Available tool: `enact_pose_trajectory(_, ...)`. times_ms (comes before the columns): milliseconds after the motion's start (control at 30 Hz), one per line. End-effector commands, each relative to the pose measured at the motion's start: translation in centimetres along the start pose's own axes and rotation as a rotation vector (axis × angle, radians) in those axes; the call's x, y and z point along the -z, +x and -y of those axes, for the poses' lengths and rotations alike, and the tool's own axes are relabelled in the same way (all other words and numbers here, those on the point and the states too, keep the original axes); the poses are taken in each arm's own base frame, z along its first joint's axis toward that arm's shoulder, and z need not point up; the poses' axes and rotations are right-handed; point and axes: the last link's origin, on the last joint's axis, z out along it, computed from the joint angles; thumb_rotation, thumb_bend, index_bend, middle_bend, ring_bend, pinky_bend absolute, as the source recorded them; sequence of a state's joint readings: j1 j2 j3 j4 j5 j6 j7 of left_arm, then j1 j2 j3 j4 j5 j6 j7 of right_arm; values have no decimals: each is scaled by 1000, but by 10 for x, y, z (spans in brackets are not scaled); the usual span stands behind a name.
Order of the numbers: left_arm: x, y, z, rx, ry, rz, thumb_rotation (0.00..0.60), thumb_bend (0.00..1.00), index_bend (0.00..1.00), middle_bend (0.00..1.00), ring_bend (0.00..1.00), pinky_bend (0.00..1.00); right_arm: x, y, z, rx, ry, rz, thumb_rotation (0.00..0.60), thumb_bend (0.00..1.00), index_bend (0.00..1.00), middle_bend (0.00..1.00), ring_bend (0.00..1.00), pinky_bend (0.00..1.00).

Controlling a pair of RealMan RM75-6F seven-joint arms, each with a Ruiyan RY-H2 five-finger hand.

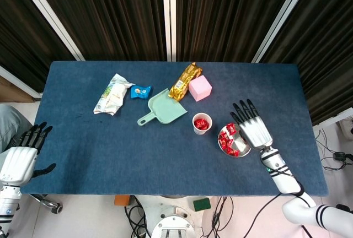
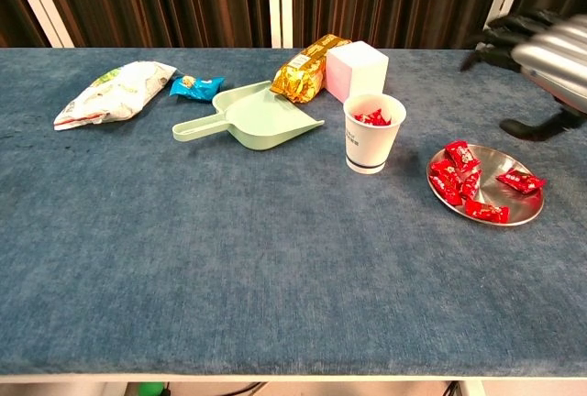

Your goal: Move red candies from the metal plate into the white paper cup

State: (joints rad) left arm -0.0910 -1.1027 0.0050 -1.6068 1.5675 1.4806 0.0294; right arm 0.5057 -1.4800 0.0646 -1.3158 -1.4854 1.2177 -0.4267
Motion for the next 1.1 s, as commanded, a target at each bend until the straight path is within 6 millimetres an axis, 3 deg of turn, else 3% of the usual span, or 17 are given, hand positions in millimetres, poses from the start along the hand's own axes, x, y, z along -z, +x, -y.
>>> enact_pose_trajectory(33, 0, 0, -1, -1, 0, 1, 600, 94, 72, 31, 1, 146, 7, -12, -7, 6, -11, 47, 600, 336, 258, 68, 0, 0)
enact_pose_trajectory(300, -1, -1, -1, -2, 4, 2, 600, 95, 72, 31, 1, 146, 9, -31, 3, 9, 29, 99, 600, 336, 286, 68, 0, 0)
enact_pose_trajectory(667, 0, 1, 2, 4, 5, -2, 600, 95, 72, 31, 1, 146, 12, -43, 24, 2, 94, 118, 600, 337, 348, 73, 0, 0)
enact_pose_trajectory(933, 1, 1, 2, 5, 4, -6, 600, 95, 72, 31, 1, 146, 10, -47, 32, 0, 116, 113, 600, 363, 449, 82, 0, 0)
enact_pose_trajectory(1100, 0, 1, 2, 5, 4, -3, 600, 95, 72, 31, 1, 146, 8, -46, 32, 4, 111, 98, 600, 419, 588, 95, 0, 0)
